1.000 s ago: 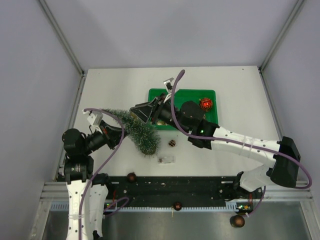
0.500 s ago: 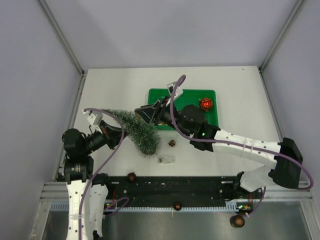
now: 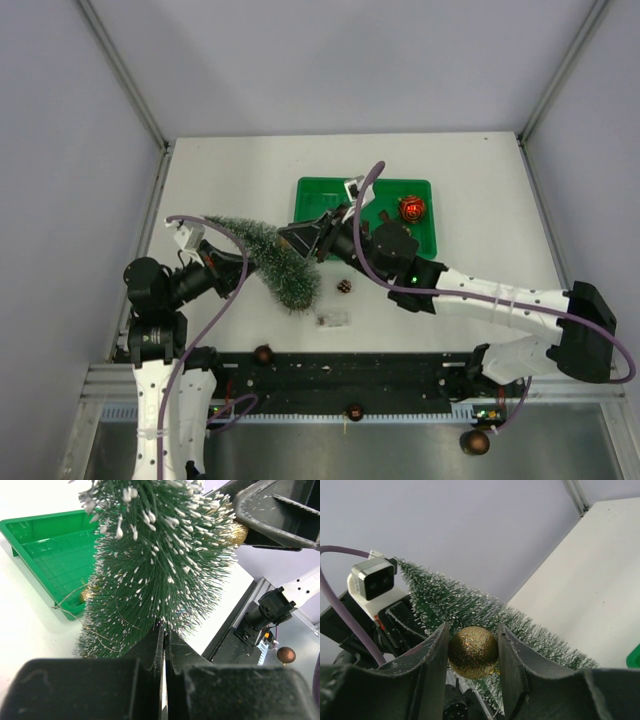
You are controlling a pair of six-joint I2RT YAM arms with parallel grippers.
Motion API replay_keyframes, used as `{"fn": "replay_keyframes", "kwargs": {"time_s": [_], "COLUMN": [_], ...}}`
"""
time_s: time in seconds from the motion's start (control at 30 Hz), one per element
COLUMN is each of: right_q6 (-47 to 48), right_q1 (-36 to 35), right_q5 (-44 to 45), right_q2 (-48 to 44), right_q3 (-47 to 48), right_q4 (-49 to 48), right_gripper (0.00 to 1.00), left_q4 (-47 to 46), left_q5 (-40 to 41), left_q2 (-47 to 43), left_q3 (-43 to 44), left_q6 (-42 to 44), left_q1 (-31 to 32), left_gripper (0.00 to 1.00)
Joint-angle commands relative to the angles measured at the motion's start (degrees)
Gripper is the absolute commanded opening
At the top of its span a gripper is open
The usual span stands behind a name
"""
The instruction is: Decorate the small christmas tree
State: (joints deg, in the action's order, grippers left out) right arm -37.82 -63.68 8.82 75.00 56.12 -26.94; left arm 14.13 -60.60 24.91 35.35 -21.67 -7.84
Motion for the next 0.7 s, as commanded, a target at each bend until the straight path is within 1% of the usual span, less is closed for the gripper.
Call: {"fn": "replay_keyframes", "kwargs": {"time_s": [0.0,0.23,0.33,0.67], "right_q6": [-1.02,-0.68,0.29,0.38], "right_q1": [-1.88,-4.34,-5.92,-6.46], "right_q5": [1.37,4.80,7.87,13.06], "right_q2": [-1.62,-0.47,0.40,4.10], "right_q3": [0.39,1.19,1.71,2.50], "right_q4": [-5.14,-9.09,-9.71,-12.43], "right_gripper": [0.24,0.19,0.18,0.16], "left_q4": [-2.09,-2.00,-2.09,-2.00], "left_q5": [-0.66,-0.75,-0.75,-1.28], "left_q2": [0.32,0.14,0.14,0.06], "left_q3": [1.21,1.21,1.12,1.82], "left_q6": [-0.74,-0.74,-0.92,-1.09], "left_q1": [-0.07,-0.07,-0.16,-0.07], "left_gripper": [0.00,0.00,0.00,0.00]}}
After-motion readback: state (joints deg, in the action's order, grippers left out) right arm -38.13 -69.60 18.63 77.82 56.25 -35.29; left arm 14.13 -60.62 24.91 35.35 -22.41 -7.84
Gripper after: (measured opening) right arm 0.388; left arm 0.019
